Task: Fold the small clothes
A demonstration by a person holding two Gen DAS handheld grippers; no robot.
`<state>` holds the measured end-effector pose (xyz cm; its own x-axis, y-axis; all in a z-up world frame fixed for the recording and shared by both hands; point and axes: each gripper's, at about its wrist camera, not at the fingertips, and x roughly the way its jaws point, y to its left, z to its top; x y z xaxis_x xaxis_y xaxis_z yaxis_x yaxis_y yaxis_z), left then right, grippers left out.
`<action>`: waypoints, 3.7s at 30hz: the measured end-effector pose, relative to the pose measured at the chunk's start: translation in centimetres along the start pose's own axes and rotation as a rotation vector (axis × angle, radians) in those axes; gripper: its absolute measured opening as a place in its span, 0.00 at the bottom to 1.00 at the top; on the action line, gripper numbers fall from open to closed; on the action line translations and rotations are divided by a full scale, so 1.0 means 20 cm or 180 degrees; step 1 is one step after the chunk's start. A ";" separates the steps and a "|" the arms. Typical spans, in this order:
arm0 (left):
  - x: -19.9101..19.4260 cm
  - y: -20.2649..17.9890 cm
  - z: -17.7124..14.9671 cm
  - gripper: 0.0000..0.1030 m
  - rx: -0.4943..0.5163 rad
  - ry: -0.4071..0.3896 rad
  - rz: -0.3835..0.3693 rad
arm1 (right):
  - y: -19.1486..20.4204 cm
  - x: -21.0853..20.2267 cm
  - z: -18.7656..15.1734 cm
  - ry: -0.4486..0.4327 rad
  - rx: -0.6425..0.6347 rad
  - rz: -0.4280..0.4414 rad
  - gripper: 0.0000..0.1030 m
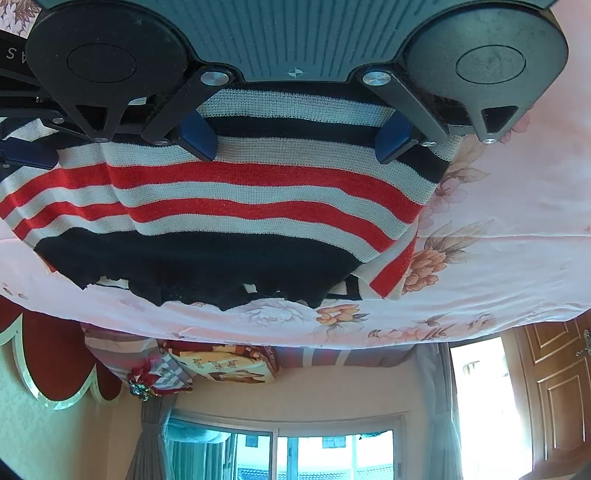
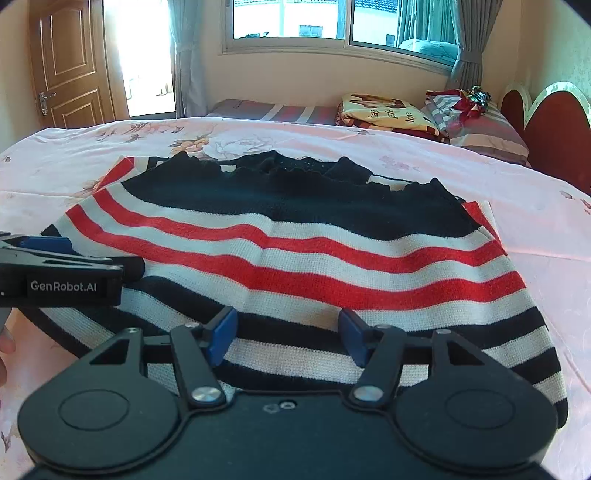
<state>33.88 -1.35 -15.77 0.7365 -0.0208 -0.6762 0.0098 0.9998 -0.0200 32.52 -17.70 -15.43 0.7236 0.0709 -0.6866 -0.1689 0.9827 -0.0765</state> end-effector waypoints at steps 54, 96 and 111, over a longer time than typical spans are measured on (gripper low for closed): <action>0.06 0.30 -0.08 0.88 -0.1840 0.0132 -0.0282 | -0.11 -0.06 0.11 -0.0112 0.0042 0.0180 0.51; -0.27 -0.58 0.21 0.65 -0.0077 -0.0218 -0.1604 | -0.75 -0.36 -0.10 -0.0071 0.0912 0.0169 0.53; -0.33 -0.28 0.21 0.69 -0.0571 -0.0445 -0.1493 | -0.82 -0.34 0.02 -0.0166 0.1445 0.0546 0.65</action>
<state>31.70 -6.69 -8.13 0.7641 -0.4527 -0.4595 0.2534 0.8658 -0.4315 30.66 -34.20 -9.11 0.7453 0.2353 -0.6238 0.0121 0.9307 0.3655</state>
